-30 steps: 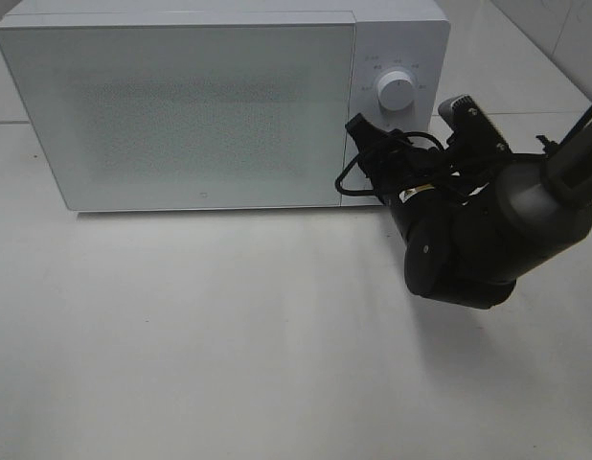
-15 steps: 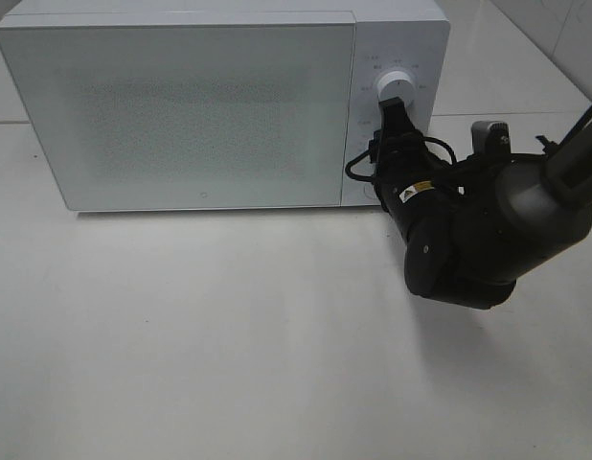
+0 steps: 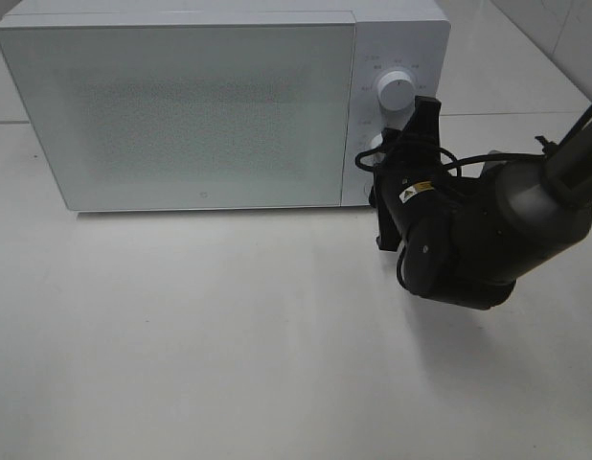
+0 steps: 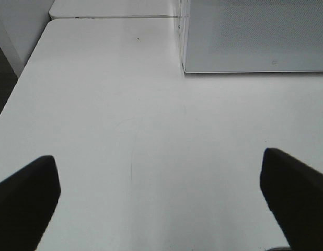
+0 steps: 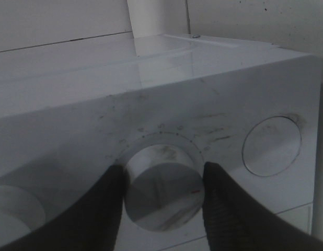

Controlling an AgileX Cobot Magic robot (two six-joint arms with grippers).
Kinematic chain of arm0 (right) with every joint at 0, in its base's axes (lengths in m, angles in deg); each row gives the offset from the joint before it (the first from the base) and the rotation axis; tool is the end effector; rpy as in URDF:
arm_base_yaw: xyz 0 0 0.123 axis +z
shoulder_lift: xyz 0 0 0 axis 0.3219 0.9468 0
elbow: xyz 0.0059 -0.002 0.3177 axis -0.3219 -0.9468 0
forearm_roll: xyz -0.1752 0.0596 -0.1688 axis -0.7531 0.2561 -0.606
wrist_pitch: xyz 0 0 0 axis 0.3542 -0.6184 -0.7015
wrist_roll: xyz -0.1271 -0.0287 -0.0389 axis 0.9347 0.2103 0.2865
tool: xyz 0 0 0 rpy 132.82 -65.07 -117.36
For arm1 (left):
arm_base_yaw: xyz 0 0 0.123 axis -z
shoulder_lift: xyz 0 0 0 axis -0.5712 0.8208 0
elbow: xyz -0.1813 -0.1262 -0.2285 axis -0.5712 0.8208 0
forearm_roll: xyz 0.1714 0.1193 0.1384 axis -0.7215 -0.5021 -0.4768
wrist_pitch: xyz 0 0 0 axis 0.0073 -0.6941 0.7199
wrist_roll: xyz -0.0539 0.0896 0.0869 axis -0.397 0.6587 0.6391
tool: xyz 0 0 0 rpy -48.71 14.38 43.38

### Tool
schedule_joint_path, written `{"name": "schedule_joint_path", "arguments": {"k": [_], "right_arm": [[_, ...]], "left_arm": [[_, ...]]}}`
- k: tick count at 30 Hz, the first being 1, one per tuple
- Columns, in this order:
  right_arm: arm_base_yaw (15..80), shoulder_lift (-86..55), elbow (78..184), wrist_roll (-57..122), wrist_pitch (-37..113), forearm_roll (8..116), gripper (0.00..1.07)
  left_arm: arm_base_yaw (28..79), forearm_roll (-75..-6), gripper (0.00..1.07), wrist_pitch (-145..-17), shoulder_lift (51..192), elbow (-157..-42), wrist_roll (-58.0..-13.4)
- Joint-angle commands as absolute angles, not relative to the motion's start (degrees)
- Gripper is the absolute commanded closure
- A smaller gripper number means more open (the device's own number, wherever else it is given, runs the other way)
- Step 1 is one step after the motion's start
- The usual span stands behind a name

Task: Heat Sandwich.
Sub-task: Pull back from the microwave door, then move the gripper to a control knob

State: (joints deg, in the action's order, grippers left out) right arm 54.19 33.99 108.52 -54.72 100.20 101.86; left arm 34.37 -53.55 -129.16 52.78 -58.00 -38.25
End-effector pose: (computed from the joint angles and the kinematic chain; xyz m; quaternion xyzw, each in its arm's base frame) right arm 0.3762 0.1699 0.1427 0.5640 0.4934 0.4927 0.4424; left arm 0.0021 -0.0029 0.2581 0.0058 0.8475 -0.0048 0.5308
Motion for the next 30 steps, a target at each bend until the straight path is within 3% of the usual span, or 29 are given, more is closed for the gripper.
{"name": "schedule_joint_path", "arguments": {"k": [1,13,18,24,25,26,27,29,30], "right_arm": [[54.19,33.36,108.92,-55.87,109.25,101.12,1.00],[54.19,33.36,108.92,-53.98,109.20,100.49,0.98],[54.19,33.36,108.92,-53.86,108.97,100.49,0.91],[54.19,33.36,108.92,-52.89,108.62,100.60,0.69],[54.19,33.36,108.92,-51.51,108.62,100.72,0.57],[54.19,33.36,108.92,-50.65,108.62,100.72,0.51],[54.19,33.36,108.92,-50.65,108.62,100.72,0.51],[54.19,33.36,108.92,-48.99,108.62,100.95,0.38],[54.19,33.36,108.92,-48.71,108.62,100.95,0.27]], "left_arm": [[34.20,-53.43,0.06,-128.93,51.23,-57.83,-38.25],[34.20,-53.43,0.06,-128.93,51.23,-57.83,-38.25],[34.20,-53.43,0.06,-128.93,51.23,-57.83,-38.25],[34.20,-53.43,0.06,-128.93,51.23,-57.83,-38.25],[34.20,-53.43,0.06,-128.93,51.23,-57.83,-38.25],[34.20,-53.43,0.06,-128.93,51.23,-57.83,-38.25],[34.20,-53.43,0.06,-128.93,51.23,-57.83,-38.25],[34.20,-53.43,0.06,-128.93,51.23,-57.83,-38.25],[34.20,-53.43,0.06,-128.93,51.23,-57.83,-38.25]]}}
